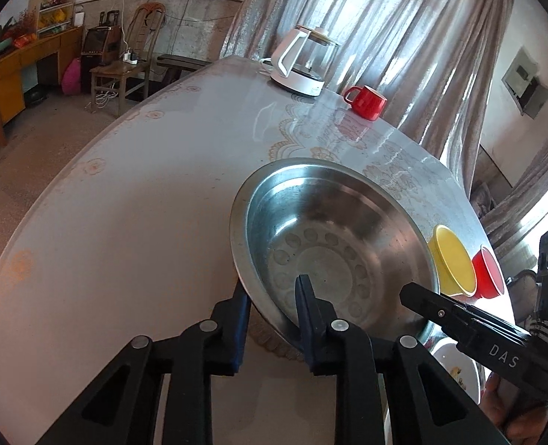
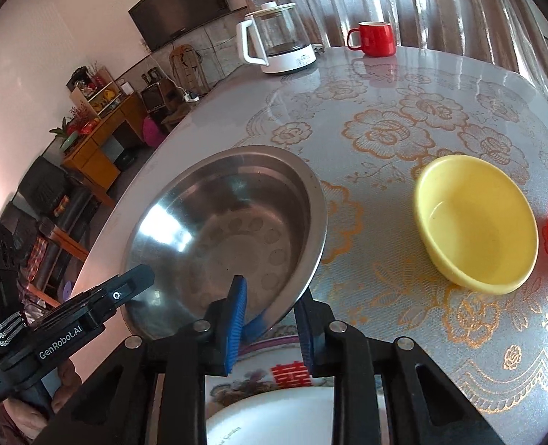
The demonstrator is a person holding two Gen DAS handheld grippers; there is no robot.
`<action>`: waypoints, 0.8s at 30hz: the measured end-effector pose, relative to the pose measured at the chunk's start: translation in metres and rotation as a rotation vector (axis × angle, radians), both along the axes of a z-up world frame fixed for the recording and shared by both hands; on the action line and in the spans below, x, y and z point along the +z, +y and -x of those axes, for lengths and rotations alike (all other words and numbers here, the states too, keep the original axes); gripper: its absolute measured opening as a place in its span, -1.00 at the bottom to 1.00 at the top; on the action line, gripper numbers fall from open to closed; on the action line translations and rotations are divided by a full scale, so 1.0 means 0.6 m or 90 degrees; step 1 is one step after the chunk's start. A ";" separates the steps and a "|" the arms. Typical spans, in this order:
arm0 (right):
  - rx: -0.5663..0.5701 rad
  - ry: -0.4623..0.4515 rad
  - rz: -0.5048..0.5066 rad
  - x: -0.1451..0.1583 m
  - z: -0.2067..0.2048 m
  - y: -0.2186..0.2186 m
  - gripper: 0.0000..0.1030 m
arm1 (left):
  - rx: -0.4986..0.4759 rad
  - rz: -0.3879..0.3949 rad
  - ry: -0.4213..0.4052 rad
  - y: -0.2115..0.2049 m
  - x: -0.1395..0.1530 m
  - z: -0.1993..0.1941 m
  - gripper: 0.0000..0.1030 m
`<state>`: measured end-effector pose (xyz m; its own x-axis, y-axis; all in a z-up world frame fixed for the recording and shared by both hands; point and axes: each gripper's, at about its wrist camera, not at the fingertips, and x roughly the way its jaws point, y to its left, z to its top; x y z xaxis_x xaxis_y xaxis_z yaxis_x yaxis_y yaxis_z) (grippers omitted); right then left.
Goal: Organize plates and bowls
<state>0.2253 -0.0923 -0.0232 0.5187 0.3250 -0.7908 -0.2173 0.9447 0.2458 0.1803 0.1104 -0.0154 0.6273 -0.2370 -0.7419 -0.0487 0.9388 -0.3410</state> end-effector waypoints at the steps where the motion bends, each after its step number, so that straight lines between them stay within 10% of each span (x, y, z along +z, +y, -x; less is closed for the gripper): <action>1: 0.009 0.001 -0.001 -0.001 0.003 0.008 -0.52 | 0.007 -0.003 -0.002 0.008 0.001 0.011 -0.51; 24: 0.157 0.032 -0.020 -0.022 0.124 0.130 -0.52 | 0.101 -0.034 0.000 0.087 -0.001 0.200 -0.44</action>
<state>0.1511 -0.0146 -0.0361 0.3815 0.4610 -0.8012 -0.4265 0.8568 0.2899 0.0605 0.1627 -0.0161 0.6532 -0.0952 -0.7512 -0.1985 0.9359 -0.2912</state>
